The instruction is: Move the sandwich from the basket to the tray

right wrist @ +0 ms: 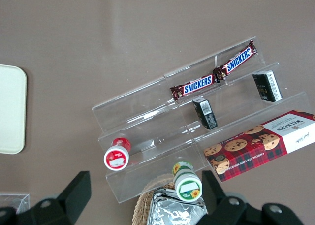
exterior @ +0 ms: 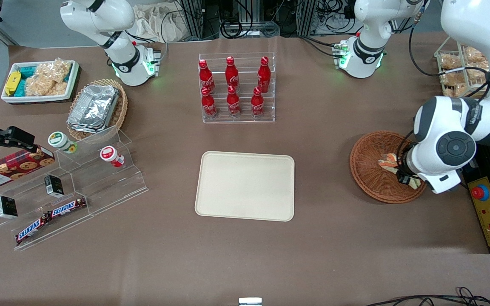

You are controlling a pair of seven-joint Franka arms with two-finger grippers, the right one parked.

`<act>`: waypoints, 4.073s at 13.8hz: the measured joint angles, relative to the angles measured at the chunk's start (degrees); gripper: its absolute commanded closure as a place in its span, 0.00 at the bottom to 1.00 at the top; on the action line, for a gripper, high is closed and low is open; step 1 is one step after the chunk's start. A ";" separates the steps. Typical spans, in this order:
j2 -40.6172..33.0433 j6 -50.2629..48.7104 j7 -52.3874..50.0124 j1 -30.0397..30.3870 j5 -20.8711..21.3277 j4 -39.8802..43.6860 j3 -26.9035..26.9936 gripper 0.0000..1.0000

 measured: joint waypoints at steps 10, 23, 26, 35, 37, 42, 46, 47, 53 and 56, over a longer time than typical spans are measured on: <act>5.79 -3.34 21.66 -7.15 -4.64 12.14 -16.66 1.00; 28.84 14.50 21.77 -15.20 6.78 19.85 -16.54 0.80; 29.43 15.28 21.78 -15.72 6.80 19.85 -16.52 0.34; 27.45 12.53 21.78 -15.66 7.77 22.39 -16.48 0.00; 23.46 7.70 21.81 -13.93 7.59 23.24 -16.51 0.00; 11.80 -3.34 25.10 -6.88 1.66 22.92 -16.50 0.00; 3.48 -5.59 36.33 -1.35 -4.21 17.62 -15.07 0.01; 1.33 -6.03 39.84 -1.39 -6.40 16.28 -13.09 0.00; -8.77 -16.77 68.96 -1.11 -12.18 12.58 0.45 0.01; -9.75 -18.63 76.84 -1.03 -12.28 13.10 4.10 0.00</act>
